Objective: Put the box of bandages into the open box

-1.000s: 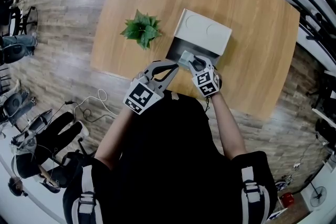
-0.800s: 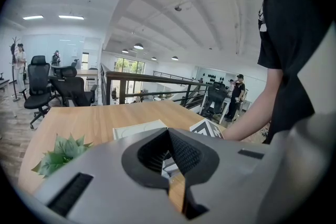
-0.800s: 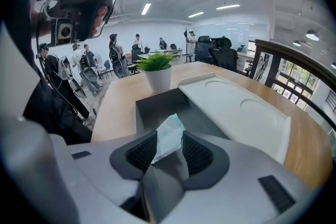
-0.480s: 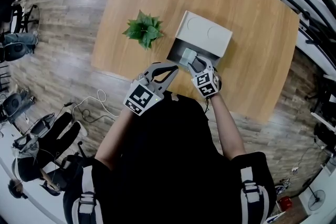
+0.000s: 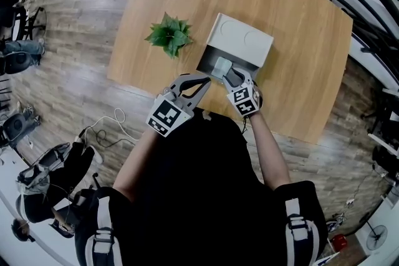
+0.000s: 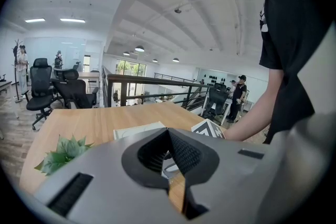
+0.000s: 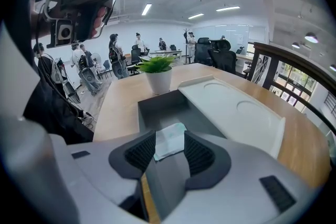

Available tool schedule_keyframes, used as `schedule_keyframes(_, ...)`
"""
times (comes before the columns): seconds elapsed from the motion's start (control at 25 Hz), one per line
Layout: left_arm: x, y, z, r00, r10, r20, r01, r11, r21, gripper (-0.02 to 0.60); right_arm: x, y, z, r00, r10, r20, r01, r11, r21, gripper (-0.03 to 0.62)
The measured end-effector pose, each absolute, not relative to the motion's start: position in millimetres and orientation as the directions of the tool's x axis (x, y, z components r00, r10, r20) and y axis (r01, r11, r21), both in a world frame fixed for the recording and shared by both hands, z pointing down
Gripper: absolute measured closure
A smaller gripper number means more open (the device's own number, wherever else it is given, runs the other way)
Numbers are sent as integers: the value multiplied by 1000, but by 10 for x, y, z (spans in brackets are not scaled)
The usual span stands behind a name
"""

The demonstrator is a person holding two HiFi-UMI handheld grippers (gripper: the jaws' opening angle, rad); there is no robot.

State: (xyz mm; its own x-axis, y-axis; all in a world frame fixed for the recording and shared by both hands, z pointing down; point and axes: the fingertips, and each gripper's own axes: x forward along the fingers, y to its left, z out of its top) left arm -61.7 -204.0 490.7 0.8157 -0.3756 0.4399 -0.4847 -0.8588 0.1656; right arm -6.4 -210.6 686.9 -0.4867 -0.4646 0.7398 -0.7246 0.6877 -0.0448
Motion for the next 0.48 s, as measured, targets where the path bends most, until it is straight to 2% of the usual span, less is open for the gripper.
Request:
schedule_keyframes(0.24,-627,-1989,4879,811,-391,435,-495,-855,155,558,-42,-2021,6784,-497,-474,726,-725,687,-47,422)
schedule_keyframes(0.48,-627,-1897,4861,809,-401,430,-502,-852,149,558,1,-1907,6687,-496,-503,708,-731,682,-27,517)
